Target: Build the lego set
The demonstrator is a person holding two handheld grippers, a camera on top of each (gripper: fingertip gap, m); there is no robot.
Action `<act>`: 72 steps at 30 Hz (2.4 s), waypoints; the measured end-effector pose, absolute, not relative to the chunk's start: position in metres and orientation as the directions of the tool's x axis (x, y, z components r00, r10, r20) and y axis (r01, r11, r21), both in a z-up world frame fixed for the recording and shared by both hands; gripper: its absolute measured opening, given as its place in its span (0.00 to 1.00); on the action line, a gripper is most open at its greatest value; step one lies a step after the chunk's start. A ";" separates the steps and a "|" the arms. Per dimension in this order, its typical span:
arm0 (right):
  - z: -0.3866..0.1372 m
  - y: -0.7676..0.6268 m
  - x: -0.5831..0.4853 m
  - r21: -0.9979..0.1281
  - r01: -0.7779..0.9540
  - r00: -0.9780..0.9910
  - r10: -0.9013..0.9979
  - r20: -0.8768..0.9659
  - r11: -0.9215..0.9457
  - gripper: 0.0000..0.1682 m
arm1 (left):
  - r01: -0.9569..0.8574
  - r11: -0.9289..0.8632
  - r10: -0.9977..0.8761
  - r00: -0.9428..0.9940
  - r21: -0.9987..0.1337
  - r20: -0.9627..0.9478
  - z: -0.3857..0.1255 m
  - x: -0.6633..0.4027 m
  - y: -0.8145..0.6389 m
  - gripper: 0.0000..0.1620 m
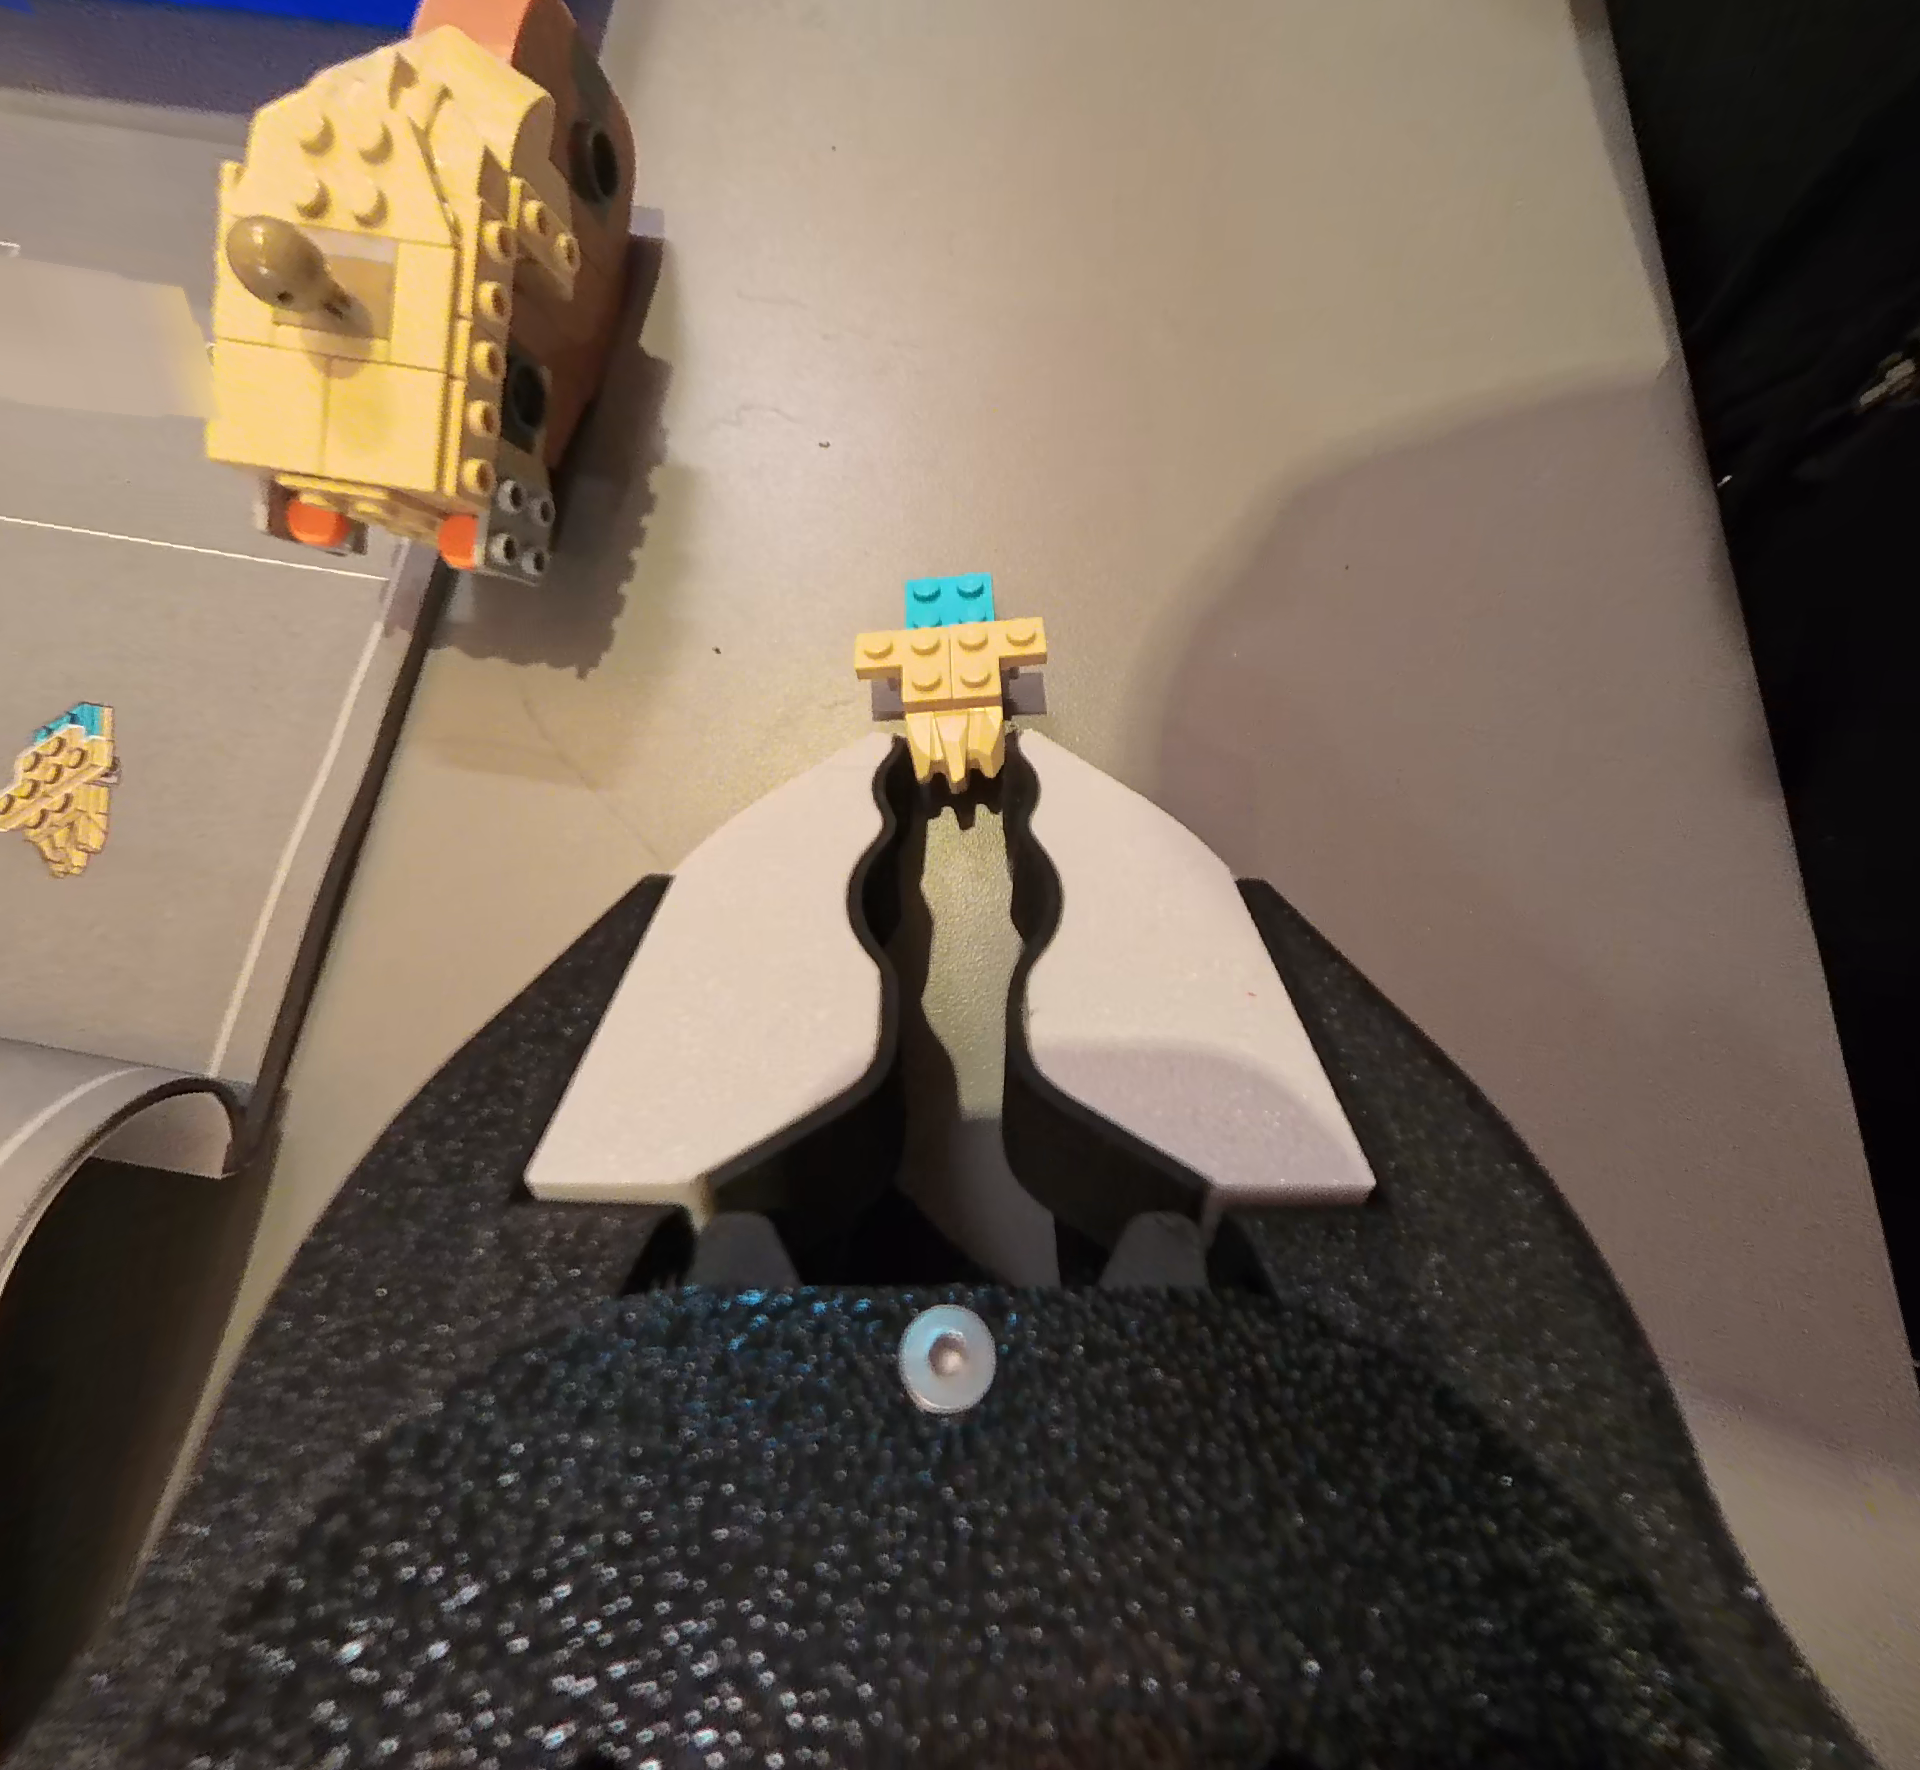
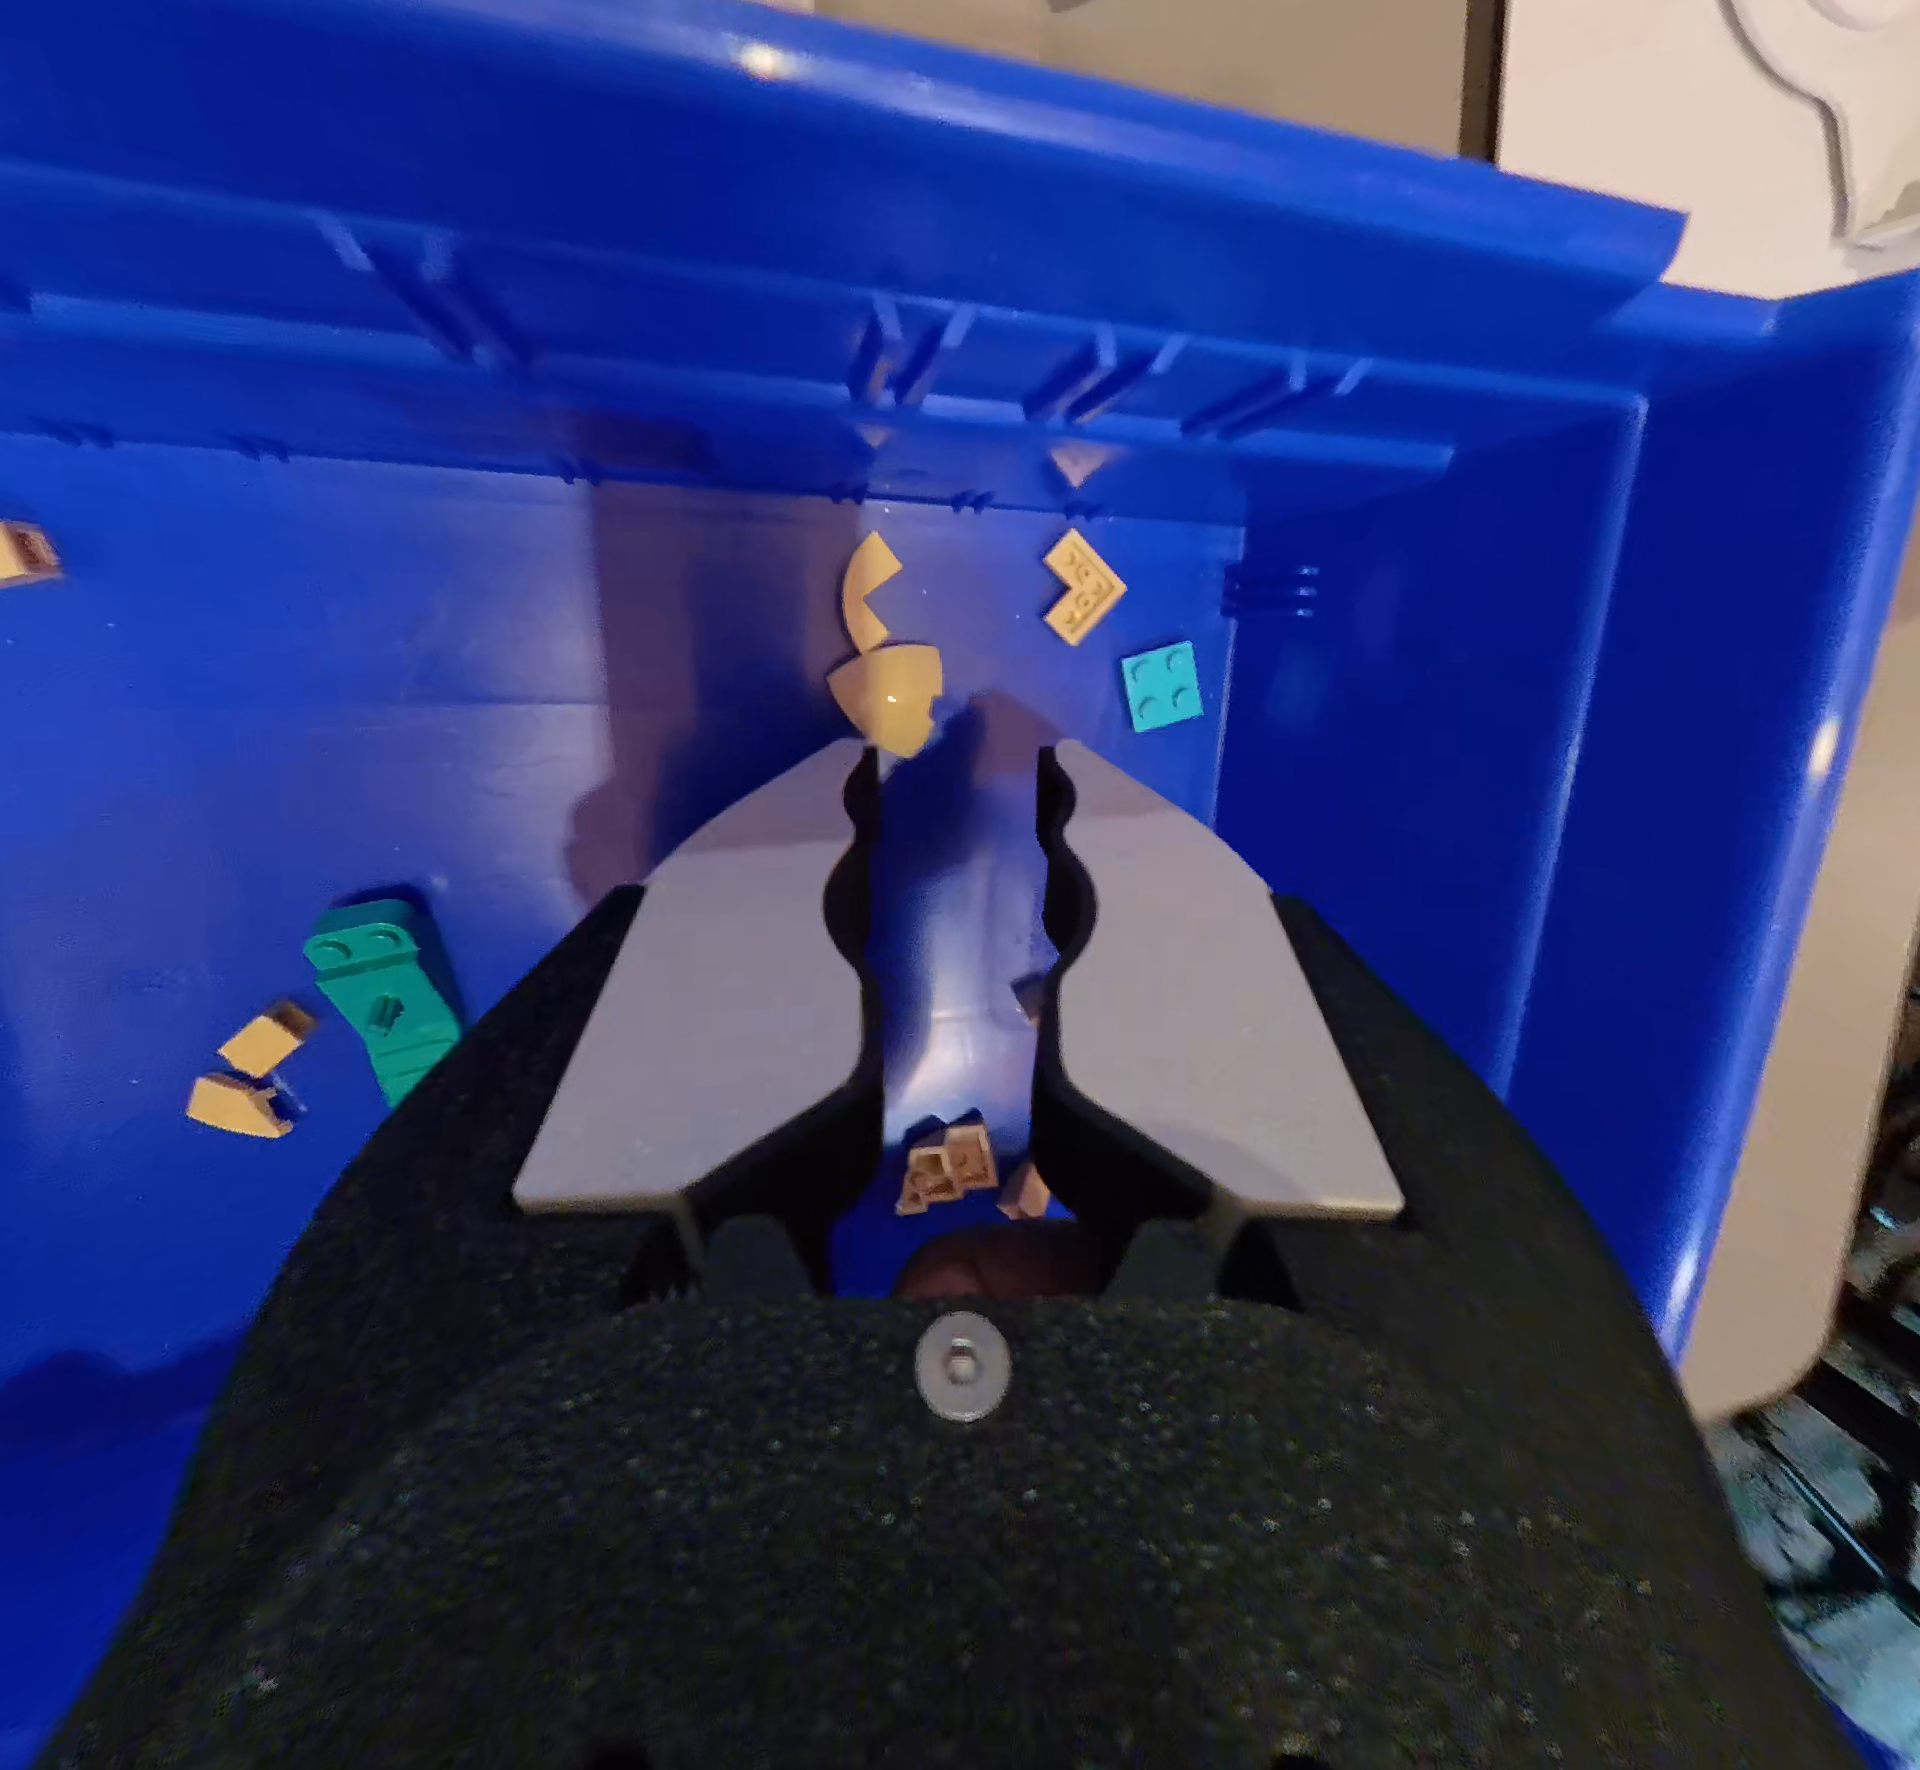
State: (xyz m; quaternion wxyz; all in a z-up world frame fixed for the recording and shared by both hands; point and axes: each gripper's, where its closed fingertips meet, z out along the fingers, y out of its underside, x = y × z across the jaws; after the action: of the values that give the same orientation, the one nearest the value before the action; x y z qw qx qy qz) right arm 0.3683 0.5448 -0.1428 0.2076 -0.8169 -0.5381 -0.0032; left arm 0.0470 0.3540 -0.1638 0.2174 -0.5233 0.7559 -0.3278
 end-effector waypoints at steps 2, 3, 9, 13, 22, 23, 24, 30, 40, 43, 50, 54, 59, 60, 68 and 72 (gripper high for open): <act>-0.142 0.540 0.361 -0.380 0.865 0.415 0.893 0.175 -0.327 0.18 | -0.649 0.237 -0.934 -0.358 -0.723 0.014 -0.164 0.047 0.354 0.10; -0.141 0.539 0.359 -0.395 0.861 0.409 0.897 0.164 -0.321 0.18 | -0.649 0.237 -0.934 -0.358 -0.723 0.014 -0.164 0.047 0.354 0.10; -0.142 0.540 0.365 -0.383 0.866 0.405 0.900 0.160 -0.321 0.17 | -0.648 0.238 -0.934 -0.358 -0.723 0.014 -0.164 0.047 0.354 0.10; -0.145 0.548 0.367 -0.371 0.872 0.406 0.895 0.184 -0.319 0.17 | -0.648 0.238 -0.934 -0.358 -0.723 0.014 -0.164 0.047 0.354 0.10; -0.155 0.577 0.373 -0.273 0.900 0.413 0.865 0.284 -0.340 0.13 | -0.648 0.238 -0.934 -0.358 -0.723 0.014 -0.164 0.047 0.354 0.10; -0.157 0.577 0.374 -0.259 0.903 0.409 0.870 0.275 -0.342 0.13 | -0.648 0.238 -0.934 -0.358 -0.723 0.014 -0.164 0.047 0.354 0.10; -0.158 0.578 0.373 -0.260 0.902 0.410 0.873 0.263 -0.345 0.13 | -0.648 0.238 -0.934 -0.358 -0.723 0.014 -0.164 0.047 0.354 0.10; -0.164 0.565 0.370 -0.237 0.852 0.491 0.870 0.050 -0.467 0.11 | -0.648 0.240 -0.933 -0.360 -0.723 0.014 -0.164 0.047 0.354 0.10; -0.151 0.589 0.376 -0.303 0.847 0.509 0.830 0.228 -0.437 0.10 | -0.646 0.244 -0.930 -0.366 -0.723 0.013 -0.164 0.046 0.352 0.10; -0.162 0.591 0.385 -0.218 0.848 0.528 0.807 0.263 -0.484 0.07 | -0.645 0.247 -0.929 -0.370 -0.723 0.012 -0.164 0.046 0.351 0.10; -0.163 0.583 0.379 -0.254 0.759 0.638 0.762 0.109 -0.599 0.18 | -0.641 0.254 -0.927 -0.375 -0.724 0.007 -0.164 0.046 0.351 0.10; -0.162 0.555 0.382 -0.155 0.794 0.603 0.794 0.074 -0.588 0.21 | -0.638 0.258 -0.927 -0.374 -0.726 -0.001 -0.163 0.046 0.351 0.10; -0.158 0.531 0.388 -0.119 0.847 0.530 0.841 0.109 -0.518 0.20 | -0.635 0.261 -0.928 -0.373 -0.727 -0.007 -0.163 0.046 0.350 0.10; -0.157 0.531 0.388 -0.134 0.850 0.525 0.843 0.122 -0.510 0.20 | -0.636 0.261 -0.928 -0.373 -0.726 -0.006 -0.163 0.046 0.351 0.10; -0.157 0.548 0.393 -0.169 0.875 0.481 0.850 0.215 -0.453 0.21 | -0.640 0.255 -0.928 -0.373 -0.725 0.004 -0.163 0.046 0.351 0.10; -0.161 0.548 0.391 -0.159 0.877 0.476 0.861 0.178 -0.453 0.21 | -0.642 0.252 -0.928 -0.373 -0.724 0.009 -0.163 0.046 0.351 0.10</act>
State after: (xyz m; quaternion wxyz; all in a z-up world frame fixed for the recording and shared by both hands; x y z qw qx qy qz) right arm 0.3912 0.5481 -0.1614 0.1147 -0.8515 -0.5104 -0.0360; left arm 0.0456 0.3506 -0.1635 0.2171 -0.5160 0.7607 -0.3285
